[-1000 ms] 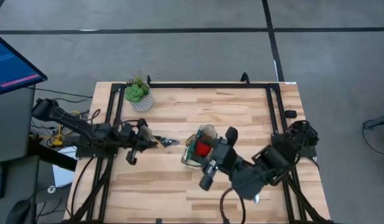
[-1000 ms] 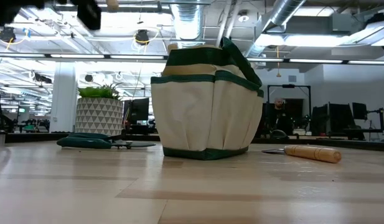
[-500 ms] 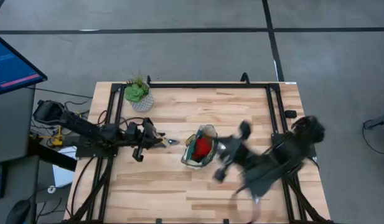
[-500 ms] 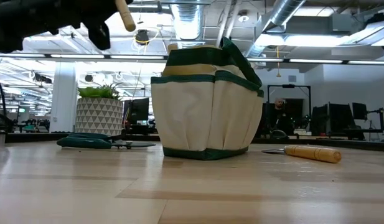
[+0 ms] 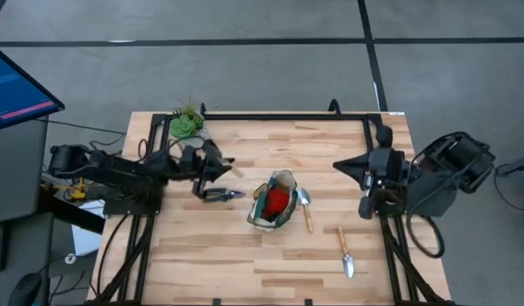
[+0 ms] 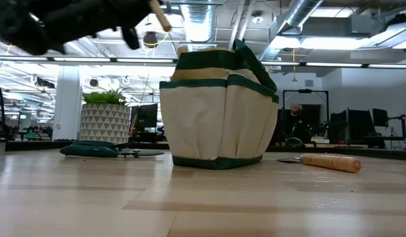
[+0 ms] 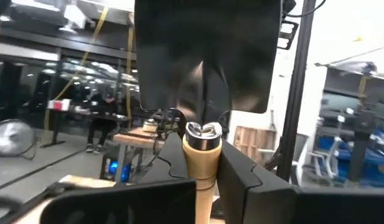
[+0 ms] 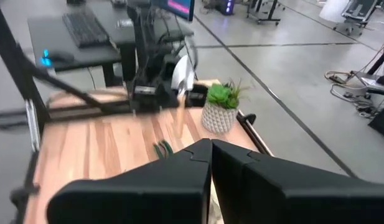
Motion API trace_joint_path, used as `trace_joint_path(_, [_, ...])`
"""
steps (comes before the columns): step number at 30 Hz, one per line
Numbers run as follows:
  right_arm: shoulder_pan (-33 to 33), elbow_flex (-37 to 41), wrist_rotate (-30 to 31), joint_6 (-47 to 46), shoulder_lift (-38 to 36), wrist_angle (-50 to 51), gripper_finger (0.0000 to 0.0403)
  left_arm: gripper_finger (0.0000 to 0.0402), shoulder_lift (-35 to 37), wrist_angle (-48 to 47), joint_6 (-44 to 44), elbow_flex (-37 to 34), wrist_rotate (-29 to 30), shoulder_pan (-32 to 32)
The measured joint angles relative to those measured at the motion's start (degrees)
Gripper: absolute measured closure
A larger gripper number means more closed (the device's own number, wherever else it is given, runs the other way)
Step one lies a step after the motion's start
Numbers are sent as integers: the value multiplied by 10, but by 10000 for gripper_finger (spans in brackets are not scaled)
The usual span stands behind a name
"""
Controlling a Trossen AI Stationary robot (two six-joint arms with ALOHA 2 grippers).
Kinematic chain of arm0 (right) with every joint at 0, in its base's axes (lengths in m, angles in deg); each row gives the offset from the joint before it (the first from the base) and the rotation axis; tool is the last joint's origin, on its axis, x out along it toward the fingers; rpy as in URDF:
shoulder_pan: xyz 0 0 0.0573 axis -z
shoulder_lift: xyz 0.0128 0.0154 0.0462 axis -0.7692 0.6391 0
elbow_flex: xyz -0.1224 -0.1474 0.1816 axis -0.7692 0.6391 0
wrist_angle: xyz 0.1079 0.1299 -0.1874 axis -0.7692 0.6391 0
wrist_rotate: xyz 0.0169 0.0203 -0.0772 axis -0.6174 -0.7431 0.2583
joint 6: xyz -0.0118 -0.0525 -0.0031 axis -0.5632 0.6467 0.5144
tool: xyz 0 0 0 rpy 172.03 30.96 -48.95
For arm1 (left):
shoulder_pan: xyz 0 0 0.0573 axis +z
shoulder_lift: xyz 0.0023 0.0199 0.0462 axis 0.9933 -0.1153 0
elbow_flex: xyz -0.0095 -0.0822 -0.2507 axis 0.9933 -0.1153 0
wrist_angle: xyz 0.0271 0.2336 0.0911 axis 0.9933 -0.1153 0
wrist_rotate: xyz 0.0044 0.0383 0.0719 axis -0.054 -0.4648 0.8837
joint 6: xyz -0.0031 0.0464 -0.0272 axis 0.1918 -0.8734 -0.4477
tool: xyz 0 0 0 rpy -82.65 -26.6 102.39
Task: Pick & Place Garden tools in Gardening bag
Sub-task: Put the trowel into the gardening bag
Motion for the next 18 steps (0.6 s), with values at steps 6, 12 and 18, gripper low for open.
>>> trace_joint_path(6, [-26,0,1,-1,-38,28,402,394,-88,0,41,58,-134,86])
trace_joint_path(12, [0,-1,6,29,-79,-29,402,394,-132,2,57,61,-219,181])
trace_joint_path(18, [63,0,-2,48,-46,-34,403,394,-184,44,73,82,-301,226])
